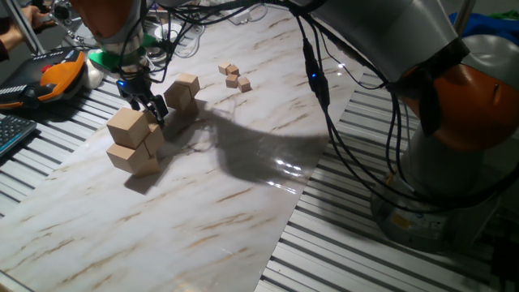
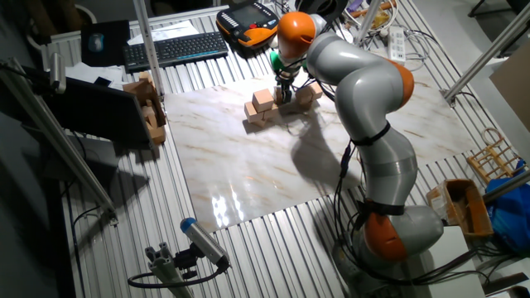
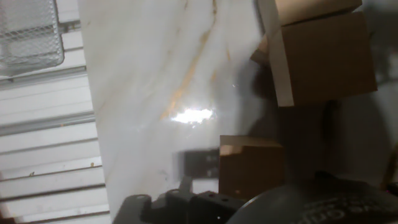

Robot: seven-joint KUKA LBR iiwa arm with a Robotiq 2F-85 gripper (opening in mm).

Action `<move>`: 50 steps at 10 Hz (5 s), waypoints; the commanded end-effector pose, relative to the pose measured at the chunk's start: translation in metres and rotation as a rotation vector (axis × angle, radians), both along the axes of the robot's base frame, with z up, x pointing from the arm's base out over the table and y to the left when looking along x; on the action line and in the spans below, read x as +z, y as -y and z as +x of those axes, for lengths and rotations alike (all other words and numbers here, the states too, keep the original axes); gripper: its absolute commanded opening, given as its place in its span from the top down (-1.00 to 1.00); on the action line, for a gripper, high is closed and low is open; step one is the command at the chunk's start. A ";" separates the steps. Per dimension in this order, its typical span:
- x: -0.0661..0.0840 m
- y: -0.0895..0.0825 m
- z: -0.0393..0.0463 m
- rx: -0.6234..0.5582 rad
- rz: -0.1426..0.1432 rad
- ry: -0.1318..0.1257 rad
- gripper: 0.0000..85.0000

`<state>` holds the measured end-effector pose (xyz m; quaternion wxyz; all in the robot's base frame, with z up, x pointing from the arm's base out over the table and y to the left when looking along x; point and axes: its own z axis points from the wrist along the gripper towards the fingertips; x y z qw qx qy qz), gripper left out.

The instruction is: Stack the blocks into a cross shape

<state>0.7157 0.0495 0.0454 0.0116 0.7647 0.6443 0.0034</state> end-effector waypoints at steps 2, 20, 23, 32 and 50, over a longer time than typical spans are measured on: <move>-0.002 0.000 -0.0001 0.009 0.004 -0.004 -0.20; 0.137 0.038 -0.0180 0.216 0.035 -0.025 1.00; 0.128 0.058 -0.0253 0.237 0.028 -0.025 1.00; 0.113 0.100 -0.0466 0.242 0.029 -0.018 1.00; 0.097 0.103 -0.0486 0.231 0.044 -0.030 1.00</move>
